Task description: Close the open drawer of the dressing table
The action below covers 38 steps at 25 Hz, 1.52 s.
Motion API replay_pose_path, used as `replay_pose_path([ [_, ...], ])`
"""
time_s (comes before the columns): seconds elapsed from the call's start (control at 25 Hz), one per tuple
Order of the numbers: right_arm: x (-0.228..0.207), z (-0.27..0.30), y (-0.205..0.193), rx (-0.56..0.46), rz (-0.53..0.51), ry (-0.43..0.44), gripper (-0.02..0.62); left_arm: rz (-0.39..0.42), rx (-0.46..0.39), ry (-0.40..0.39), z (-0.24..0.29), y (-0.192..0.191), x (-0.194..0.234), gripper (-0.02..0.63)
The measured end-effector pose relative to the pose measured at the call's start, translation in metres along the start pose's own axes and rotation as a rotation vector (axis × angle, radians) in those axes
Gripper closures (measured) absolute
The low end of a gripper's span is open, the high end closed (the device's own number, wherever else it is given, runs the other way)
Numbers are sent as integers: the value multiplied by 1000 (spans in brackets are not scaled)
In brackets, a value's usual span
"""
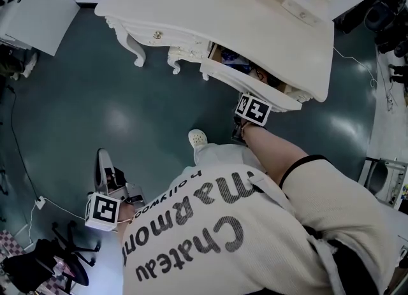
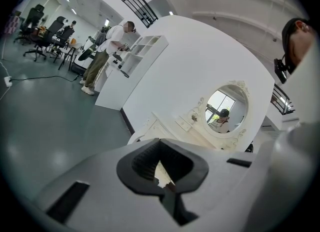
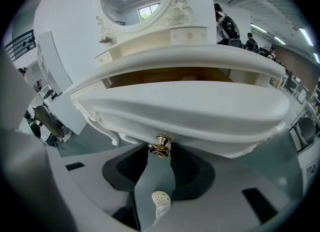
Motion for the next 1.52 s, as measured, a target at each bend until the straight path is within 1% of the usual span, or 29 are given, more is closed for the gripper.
replay_pose_path([
  [0.08,1,0,2,2,-3,-3,436,12,5,-13,6,2,-4,598],
  [0.16,1,1,3,4,-10,-13,436,-15,14,2,8,2,-8,598],
  [0.2,2,1,4,4,-13,-19,436,-15,18,5,10,1,-10,598],
  [0.28,2,3,5,0,-22,-27,436,23,21,-11,13,2,-12,598],
  [0.32,1,3,6,-1,-28,-28,436,25,22,-10,14,2,-13,598],
  [0.4,-1,5,8,0,-37,-29,436,3,26,6,14,-1,-13,598],
  [0.48,-1,6,10,-1,-39,-29,436,0,29,17,15,-3,-12,598],
  [0.6,-2,8,11,-14,-39,-31,436,26,25,-11,23,-4,-15,598],
  [0.68,-3,9,13,-21,-40,-28,436,-13,40,38,25,-8,-18,598],
  [0.72,-3,9,14,-23,-41,-26,436,-19,46,51,27,-9,-21,598],
  [0.76,-3,10,16,-24,-40,-23,436,1,46,25,32,-8,-24,598],
  [0.84,-4,9,17,-23,-38,-21,436,60,42,-63,44,-5,-33,598],
  [0.88,-5,9,18,-23,-37,-19,436,71,44,-79,48,-5,-37,598],
  [0.92,-6,9,18,-23,-37,-16,436,66,49,-73,51,-6,-40,598],
  [1.0,-6,9,21,-27,-39,-6,436,31,65,-38,55,-9,-46,598],
  [1.04,-7,10,22,-31,-40,-1,436,30,71,-42,59,-11,-50,598],
  [1.2,-9,11,24,-47,-43,3,436,79,87,-111,73,-13,-68,598],
  [1.28,-9,12,25,-55,-45,8,436,118,89,-146,79,-12,-75,598],
  [1.36,-9,13,26,-63,-47,17,436,134,89,-151,81,-11,-78,598],
  [1.52,-13,15,27,-71,-55,36,436,141,93,-144,84,-13,-80,598],
])
Point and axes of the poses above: the fingertips, and each gripper's own axes: z forward along the fingers, x to its left, y out of its top, the point moved 8 cm from there along -z, backward along the fingers, and after that the axes turned 10 degrees about y, right-handed, at the moved point
